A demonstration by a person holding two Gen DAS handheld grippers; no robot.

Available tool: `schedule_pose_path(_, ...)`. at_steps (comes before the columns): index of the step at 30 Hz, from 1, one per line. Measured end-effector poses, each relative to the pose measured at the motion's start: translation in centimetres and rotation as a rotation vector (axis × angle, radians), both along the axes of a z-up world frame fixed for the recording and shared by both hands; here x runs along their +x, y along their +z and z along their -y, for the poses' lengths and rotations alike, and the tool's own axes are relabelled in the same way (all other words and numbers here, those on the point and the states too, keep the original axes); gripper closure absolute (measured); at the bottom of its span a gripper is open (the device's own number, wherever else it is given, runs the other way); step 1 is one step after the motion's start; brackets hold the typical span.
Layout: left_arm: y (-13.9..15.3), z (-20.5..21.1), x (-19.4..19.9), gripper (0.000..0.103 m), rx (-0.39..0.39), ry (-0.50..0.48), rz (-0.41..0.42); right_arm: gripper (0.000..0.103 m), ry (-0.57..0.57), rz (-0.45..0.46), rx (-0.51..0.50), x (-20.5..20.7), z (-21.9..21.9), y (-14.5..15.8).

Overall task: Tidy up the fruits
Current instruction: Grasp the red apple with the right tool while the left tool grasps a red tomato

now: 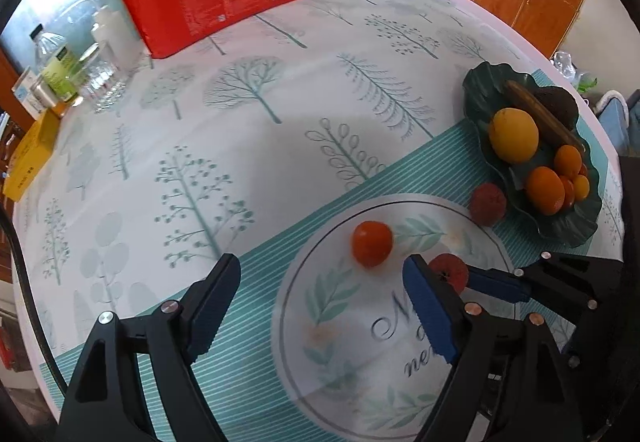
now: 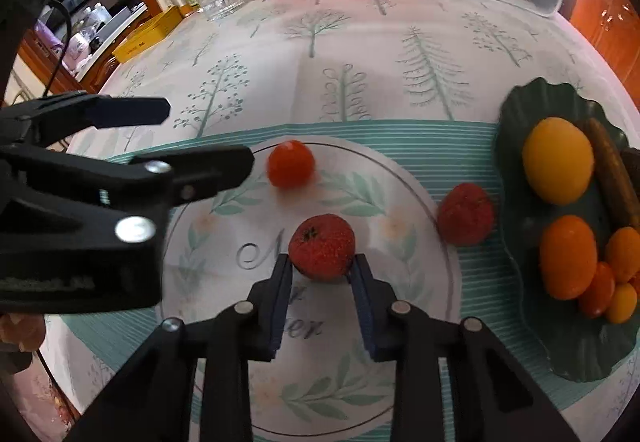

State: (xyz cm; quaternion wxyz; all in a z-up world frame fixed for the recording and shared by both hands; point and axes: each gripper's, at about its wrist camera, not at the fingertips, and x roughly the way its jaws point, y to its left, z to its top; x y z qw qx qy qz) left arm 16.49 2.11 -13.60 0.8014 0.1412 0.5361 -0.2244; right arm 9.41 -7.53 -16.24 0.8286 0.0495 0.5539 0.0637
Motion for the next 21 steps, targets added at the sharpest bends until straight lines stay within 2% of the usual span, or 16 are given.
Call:
schedule_pose_path(5, -2.0, 1.2, 0.9, 0.038, -0.027, 0.022, -0.06, 0.073, -0.037, -0.012, 0.0, -1.1, 1.8, 0.1)
schedule_pose_path(10, -3.5, 2.4, 1.1, 0.05, -0.034, 0.028, -0.098, 0.073, -0.066, -0.017, 0.003, -2.1, 3.2, 0.2)
schedule_pose_path(14, -3.8, 3.0, 0.9, 0.073, -0.033, 0.031, -0.101, 0.073, -0.087, -0.012, 0.011, -2.5, 4.1, 0.4)
schedule_pose_path(16, -3.7, 2.9, 0.8, 0.077, -0.04, 0.04, -0.099, 0.073, -0.091, -0.007, 0.013, -2.7, 4.4, 0.6)
schedule_pose_path(21, -3.5, 2.8, 0.0, 0.078, -0.038, 0.053, -0.095, 0.073, -0.095, -0.002, 0.018, -3.3, 4.9, 0.9)
